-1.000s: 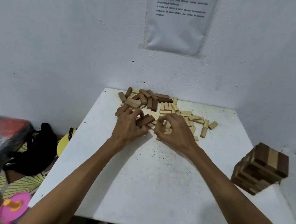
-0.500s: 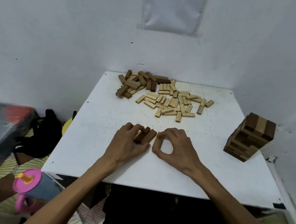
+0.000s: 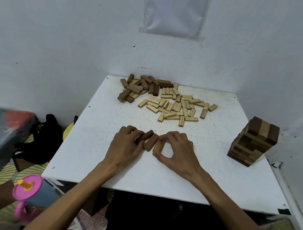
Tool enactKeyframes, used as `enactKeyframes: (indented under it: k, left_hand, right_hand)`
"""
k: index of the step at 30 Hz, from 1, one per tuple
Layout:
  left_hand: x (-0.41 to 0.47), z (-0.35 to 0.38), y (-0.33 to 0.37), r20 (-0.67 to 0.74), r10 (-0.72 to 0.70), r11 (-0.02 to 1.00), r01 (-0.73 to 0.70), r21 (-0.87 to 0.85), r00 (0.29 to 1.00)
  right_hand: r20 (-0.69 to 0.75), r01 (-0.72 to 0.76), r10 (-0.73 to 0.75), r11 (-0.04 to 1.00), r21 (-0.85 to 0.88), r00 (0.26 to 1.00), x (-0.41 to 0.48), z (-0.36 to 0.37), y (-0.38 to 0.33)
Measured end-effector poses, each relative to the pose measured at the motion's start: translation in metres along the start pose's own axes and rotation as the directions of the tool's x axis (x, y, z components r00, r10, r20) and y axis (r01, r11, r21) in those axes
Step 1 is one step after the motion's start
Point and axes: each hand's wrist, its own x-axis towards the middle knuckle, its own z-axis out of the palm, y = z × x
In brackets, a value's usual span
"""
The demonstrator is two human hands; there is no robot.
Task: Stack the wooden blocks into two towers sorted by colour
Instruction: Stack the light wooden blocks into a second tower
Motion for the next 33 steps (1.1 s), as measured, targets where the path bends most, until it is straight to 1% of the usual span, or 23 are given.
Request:
enactKeyframes:
  k: [3,7,10,12,15,17,20,27,29,31,33]
  left_hand:
    - [0.01,0.001,0.002,-0.013,-0.02,1.0,0.02,0.02,1.0]
    - [0.019,-0.004,0.003,-0.048,-0.043,0.996,0.039,-0.08,0.998]
    - [0.018,-0.004,0.003,-0.083,-0.067,0.994,0.059,-0.094,0.994]
    - [0.017,-0.005,0.004,-0.089,-0.062,0.995,0.054,-0.083,0.994]
    - [0.015,-0.01,0.0,-0.1,-0.036,0.999,0.036,-0.003,0.994]
    - [0.017,-0.011,-0.003,-0.083,-0.051,0.998,0.053,0.023,0.995]
    - [0.022,-0.009,-0.003,-0.059,-0.07,0.997,0.072,0.039,0.996]
    - [0.026,-0.007,-0.002,-0.035,-0.052,0.998,0.053,0.042,0.998]
    - [0.024,-0.006,-0.006,-0.011,-0.045,0.999,0.045,-0.007,0.999]
    - [0.022,-0.008,-0.007,0.003,-0.031,0.995,0.031,-0.093,1.0]
    - [0.019,-0.015,-0.002,0.031,-0.042,0.986,0.046,-0.159,0.999]
  right_hand:
    - [-0.005,-0.003,0.003,1.0,0.0,1.0,0.002,-0.001,0.002]
    - [-0.018,-0.003,0.003,1.0,-0.001,1.0,0.004,0.0,0.002]
    - [-0.021,-0.003,0.003,1.0,-0.001,1.0,0.005,0.002,0.002]
    - [-0.025,-0.004,0.004,1.0,-0.001,1.0,0.005,0.003,0.002]
    - [-0.024,0.002,-0.002,1.0,0.011,1.0,0.005,0.006,-0.002]
    - [-0.018,0.006,-0.006,1.0,0.025,1.0,0.005,0.007,-0.003]
    - [-0.011,0.01,-0.01,1.0,0.024,1.0,0.005,0.005,-0.001]
    - [-0.027,0.011,-0.01,1.0,0.016,1.0,0.007,0.008,0.0]
    - [-0.026,0.01,-0.01,1.0,0.016,1.0,0.008,0.008,0.001]
    - [-0.016,0.009,-0.008,1.0,0.015,1.0,0.009,0.007,0.002]
    - [0.029,0.035,-0.035,0.999,0.009,0.999,0.009,0.002,0.002]
